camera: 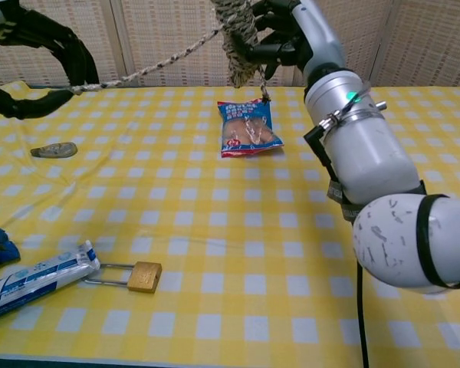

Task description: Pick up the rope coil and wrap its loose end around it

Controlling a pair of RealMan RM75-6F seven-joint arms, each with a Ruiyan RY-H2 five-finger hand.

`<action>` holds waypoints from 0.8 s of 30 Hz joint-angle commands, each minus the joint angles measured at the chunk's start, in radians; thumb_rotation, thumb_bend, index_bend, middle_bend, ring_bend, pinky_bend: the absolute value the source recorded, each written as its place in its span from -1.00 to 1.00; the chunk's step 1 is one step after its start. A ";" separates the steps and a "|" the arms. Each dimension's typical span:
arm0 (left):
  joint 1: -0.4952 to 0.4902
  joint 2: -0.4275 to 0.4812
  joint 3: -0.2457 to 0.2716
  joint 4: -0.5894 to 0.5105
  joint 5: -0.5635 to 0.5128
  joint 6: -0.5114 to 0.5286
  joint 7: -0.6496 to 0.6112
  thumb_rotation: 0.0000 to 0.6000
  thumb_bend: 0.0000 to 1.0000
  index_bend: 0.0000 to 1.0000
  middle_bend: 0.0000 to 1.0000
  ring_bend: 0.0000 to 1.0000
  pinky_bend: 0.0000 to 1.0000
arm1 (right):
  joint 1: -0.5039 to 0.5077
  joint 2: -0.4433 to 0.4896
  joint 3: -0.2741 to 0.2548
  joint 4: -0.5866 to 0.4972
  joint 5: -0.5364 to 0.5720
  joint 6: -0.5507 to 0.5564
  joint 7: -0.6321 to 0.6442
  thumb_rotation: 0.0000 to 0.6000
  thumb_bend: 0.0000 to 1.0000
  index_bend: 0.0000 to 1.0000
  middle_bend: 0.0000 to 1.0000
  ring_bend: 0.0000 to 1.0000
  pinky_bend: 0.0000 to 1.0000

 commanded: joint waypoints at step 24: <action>-0.014 -0.142 -0.059 0.411 -0.392 -0.214 -0.051 1.00 0.11 0.28 -0.15 -0.22 -0.57 | -0.158 0.371 -0.138 -0.361 -0.096 -0.063 0.025 1.00 0.37 0.76 0.44 0.52 0.35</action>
